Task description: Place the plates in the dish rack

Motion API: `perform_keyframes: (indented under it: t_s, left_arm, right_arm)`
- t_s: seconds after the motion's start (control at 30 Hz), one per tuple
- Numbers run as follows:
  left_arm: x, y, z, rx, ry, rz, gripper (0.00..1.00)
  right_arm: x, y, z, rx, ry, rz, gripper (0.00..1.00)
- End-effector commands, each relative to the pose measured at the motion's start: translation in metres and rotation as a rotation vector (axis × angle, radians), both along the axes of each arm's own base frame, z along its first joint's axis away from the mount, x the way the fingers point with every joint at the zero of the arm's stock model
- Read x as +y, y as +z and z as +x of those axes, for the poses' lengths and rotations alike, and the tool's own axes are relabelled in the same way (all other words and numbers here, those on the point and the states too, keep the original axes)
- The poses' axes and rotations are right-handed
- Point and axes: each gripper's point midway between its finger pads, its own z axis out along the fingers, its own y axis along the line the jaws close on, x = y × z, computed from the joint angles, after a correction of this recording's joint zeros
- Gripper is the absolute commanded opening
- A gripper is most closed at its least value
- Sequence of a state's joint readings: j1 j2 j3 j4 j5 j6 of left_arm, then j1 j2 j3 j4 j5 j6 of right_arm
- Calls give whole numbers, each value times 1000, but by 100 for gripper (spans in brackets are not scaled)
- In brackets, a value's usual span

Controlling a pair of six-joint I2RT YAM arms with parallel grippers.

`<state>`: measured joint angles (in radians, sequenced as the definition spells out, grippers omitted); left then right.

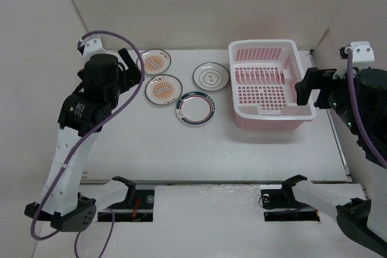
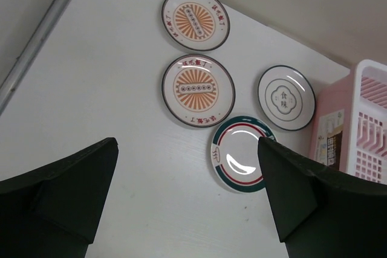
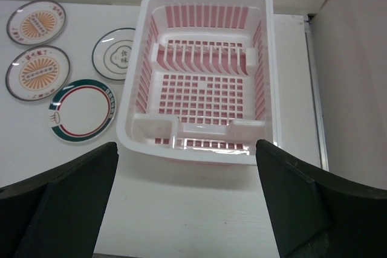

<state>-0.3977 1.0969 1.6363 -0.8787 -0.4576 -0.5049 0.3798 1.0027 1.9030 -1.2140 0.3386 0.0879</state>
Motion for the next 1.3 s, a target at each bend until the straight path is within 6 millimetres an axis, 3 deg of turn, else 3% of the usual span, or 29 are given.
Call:
perform_keyframes:
  t_s: [0.0, 0.03, 0.07, 0.13, 0.17, 0.2, 0.27, 0.3, 0.33, 0.4, 0.43, 0.57, 0.67, 0.73, 0.77, 0.83, 0.9, 1.07, 1.1, 1.2, 1.23, 1.27]
  left_arm:
    - [-13, -2, 40, -36, -69, -44, 100]
    - [-22, -5, 50, -29, -121, -80, 100]
    - [-25, -12, 71, -25, -140, -87, 100]
    - [-10, -20, 97, -20, -120, -132, 100]
    - [-18, -17, 112, -45, -186, -189, 100]
    - [-2, -36, 134, -12, -160, -233, 100]
    - [3, -57, 154, 9, -196, -310, 100]
    - [10, -70, 175, 0, -195, -337, 100]
    - [29, -86, 183, 9, -166, -362, 100]
    - [35, -97, 203, -30, -206, -408, 100]
    - [45, -121, 214, -4, -188, -441, 100]
    - [39, -177, 241, 35, -254, -513, 100]
    - [41, -209, 259, 67, -251, -538, 100]
    - [42, -215, 270, 61, -249, -544, 100]
    - [48, -233, 276, 83, -229, -560, 98]
    - [50, -239, 286, 86, -225, -569, 97]
    - [55, -261, 294, 115, -189, -577, 97]
    - [62, -274, 312, 113, -138, -603, 96]
    - [62, -286, 316, 124, -129, -618, 94]
    - [61, -291, 327, 126, -123, -668, 86]
    - [61, -301, 331, 133, -114, -682, 83]
    - [62, -297, 337, 112, -116, -687, 78]
  right_arm:
    - [18, 27, 9, -99, 88, 45, 100]
    - [23, 27, 13, -96, 104, 49, 100]
    - [27, 30, 12, -103, 126, 57, 100]
    - [35, 35, 19, -115, 157, 59, 100]
    - [43, 32, 23, -97, 192, 63, 100]
    - [48, 35, 23, -111, 219, 74, 100]
    - [62, 27, 34, -79, 265, 77, 100]
    - [68, 31, 34, -92, 301, 90, 100]
    - [73, 28, 37, -91, 316, 94, 100]
    - [83, 28, 40, -90, 362, 105, 100]
    - [86, 25, 42, -84, 377, 108, 100]
    - [94, 25, 43, -90, 429, 86, 100]
    - [102, 20, 46, -74, 452, 73, 100]
    - [105, 20, 45, -76, 467, 64, 100]
    - [110, 18, 46, -66, 481, 62, 100]
    - [111, 22, 44, -79, 492, 56, 100]
    - [115, 19, 45, -70, 502, 55, 100]
    - [119, 23, 47, -80, 516, 37, 100]
    - [118, 23, 48, -80, 507, 34, 100]
    - [118, 23, 48, -80, 507, 34, 100]
    - [120, 17, 52, -62, 507, 30, 100]
    - [120, 17, 52, -62, 507, 30, 100]
